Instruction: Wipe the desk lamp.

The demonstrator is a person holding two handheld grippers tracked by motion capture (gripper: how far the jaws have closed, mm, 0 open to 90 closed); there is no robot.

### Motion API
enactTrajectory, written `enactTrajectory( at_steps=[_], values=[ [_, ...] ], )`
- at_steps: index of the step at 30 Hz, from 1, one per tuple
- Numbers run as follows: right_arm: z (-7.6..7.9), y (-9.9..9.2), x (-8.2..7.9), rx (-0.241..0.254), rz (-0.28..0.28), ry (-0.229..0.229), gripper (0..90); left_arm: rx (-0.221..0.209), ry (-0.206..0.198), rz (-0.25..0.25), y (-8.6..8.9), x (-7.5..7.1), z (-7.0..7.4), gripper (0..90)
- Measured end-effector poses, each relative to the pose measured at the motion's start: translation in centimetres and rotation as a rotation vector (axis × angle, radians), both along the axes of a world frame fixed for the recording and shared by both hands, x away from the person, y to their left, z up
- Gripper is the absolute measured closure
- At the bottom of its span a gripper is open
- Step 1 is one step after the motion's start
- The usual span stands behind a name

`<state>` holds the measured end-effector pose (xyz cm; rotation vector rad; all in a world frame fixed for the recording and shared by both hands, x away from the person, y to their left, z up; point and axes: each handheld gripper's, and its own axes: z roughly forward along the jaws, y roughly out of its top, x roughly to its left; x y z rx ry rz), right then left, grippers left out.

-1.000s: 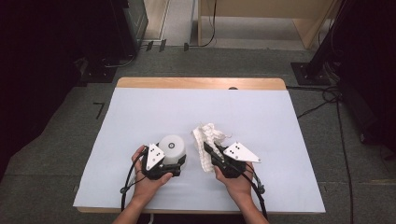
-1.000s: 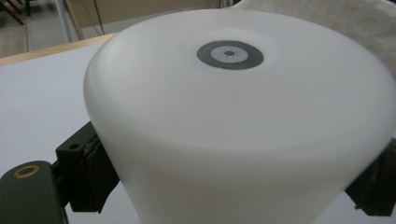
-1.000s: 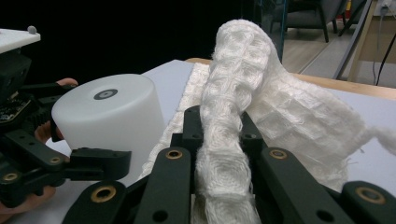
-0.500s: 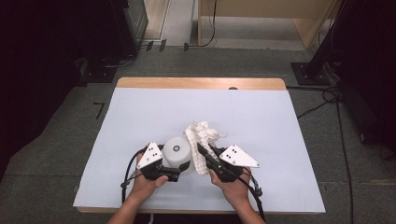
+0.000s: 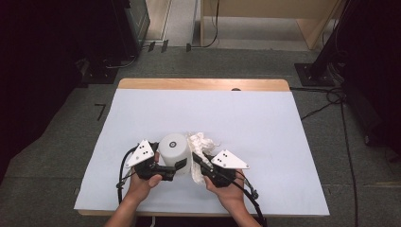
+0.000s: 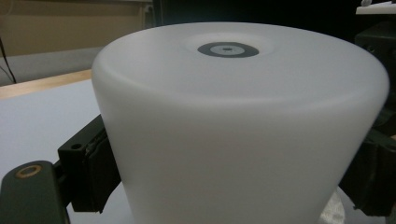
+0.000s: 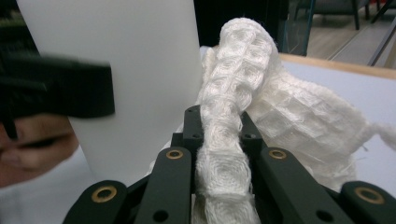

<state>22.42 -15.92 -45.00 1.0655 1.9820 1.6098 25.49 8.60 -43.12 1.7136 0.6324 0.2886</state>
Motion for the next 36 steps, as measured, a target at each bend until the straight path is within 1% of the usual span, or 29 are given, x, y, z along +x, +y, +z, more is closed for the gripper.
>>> enactTrajectory(
  at_steps=[2,4,7,8,10,11,13,14,16,18,22,25,27,29,30,31,32,36],
  values=[
    [-0.1,0.0,0.1,-0.001,0.004,0.004,79.8,0.016,0.000,-0.002,-0.1,0.1,-0.2,9.0],
    [0.2,-0.2,0.1,0.004,-0.001,-0.005,79.8,0.041,0.003,-0.005,-0.5,0.0,-0.5,9.0],
    [1.2,-0.7,-0.1,0.028,-0.010,-0.030,79.8,0.067,0.008,-0.023,-1.3,0.0,-1.0,9.0],
    [1.5,-0.9,-0.1,0.034,-0.015,-0.045,79.8,0.078,0.011,-0.029,-1.5,0.0,-1.1,9.0],
    [2.3,-1.4,-0.4,0.061,-0.018,-0.066,79.7,0.093,0.013,-0.034,-1.9,0.0,-1.4,9.0],
    [2.5,-1.5,-0.4,0.069,-0.018,-0.071,79.7,0.092,0.015,-0.039,-2.0,-0.1,-1.4,9.0],
    [2.8,-1.7,-0.5,0.076,-0.020,-0.078,79.7,0.079,0.019,-0.042,-2.0,0.0,-1.3,9.0],
    [2.7,-1.6,-0.5,0.076,-0.019,-0.079,79.7,0.077,0.020,-0.040,-1.9,0.0,-1.2,9.0],
    [2.4,-1.4,-0.5,0.071,-0.015,-0.066,79.8,0.072,0.016,-0.031,-1.7,0.1,-1.1,9.0],
    [1.8,-1.1,-0.3,0.060,-0.013,-0.046,79.8,0.049,0.024,-0.021,-1.3,0.2,-0.9,9.0],
    [0.3,-0.4,0.0,0.036,-0.001,-0.005,79.8,0.016,0.024,-0.001,-0.3,0.5,-0.4,9.0],
    [-0.7,0.1,0.1,0.013,0.006,0.026,79.8,0.006,0.023,0.008,0.2,0.6,-0.3,9.0],
    [-1.2,0.3,0.2,0.000,0.011,0.042,79.8,0.008,0.020,0.007,0.3,0.7,-0.3,9.0],
    [-1.3,0.3,0.4,-0.009,0.009,0.039,79.7,0.013,0.013,0.003,0.3,0.8,-0.7,9.0],
    [-1.2,0.0,0.5,-0.010,-0.001,0.038,79.7,0.022,0.011,0.003,0.3,0.9,-0.9,9.0],
    [-1.1,-0.2,0.6,-0.009,-0.008,0.035,79.7,0.028,0.018,0.011,0.1,0.9,-1.3,9.0],
    [-1.0,-0.6,0.7,-0.006,-0.023,0.032,79.6,0.049,0.021,0.016,-0.1,1.0,-1.6,9.0],
    [-0.4,-2.4,1.2,0.005,-0.087,0.011,79.7,0.141,0.022,0.076,-1.6,1.2,-3.2,9.0]
  ],
)
